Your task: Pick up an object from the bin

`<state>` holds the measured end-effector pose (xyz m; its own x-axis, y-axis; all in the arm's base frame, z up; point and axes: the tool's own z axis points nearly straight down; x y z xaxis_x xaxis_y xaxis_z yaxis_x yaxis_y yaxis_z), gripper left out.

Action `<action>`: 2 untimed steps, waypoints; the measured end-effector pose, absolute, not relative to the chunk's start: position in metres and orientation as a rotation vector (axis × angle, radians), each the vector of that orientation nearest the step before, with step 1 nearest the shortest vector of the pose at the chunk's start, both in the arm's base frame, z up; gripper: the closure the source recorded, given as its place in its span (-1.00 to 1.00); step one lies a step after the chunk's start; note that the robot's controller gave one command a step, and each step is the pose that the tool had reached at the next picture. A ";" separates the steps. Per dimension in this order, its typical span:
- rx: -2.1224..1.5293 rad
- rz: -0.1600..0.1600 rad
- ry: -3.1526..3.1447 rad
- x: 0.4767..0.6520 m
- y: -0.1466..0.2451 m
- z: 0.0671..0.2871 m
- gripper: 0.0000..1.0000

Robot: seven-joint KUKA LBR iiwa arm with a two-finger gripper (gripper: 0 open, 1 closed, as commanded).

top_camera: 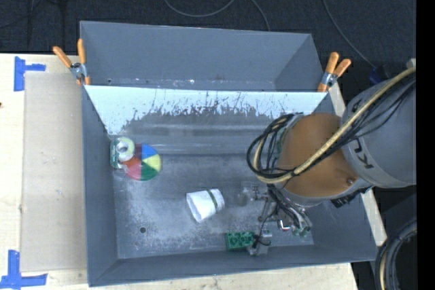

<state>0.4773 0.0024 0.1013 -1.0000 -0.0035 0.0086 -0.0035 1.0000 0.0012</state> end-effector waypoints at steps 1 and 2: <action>0.232 -0.002 -3.146 0.475 -0.007 0.074 -1.00; 0.241 -0.002 -3.134 0.472 0.001 0.071 1.00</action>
Offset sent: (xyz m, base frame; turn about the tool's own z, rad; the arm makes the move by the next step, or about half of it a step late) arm -0.0084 -0.0009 -0.0313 -0.1498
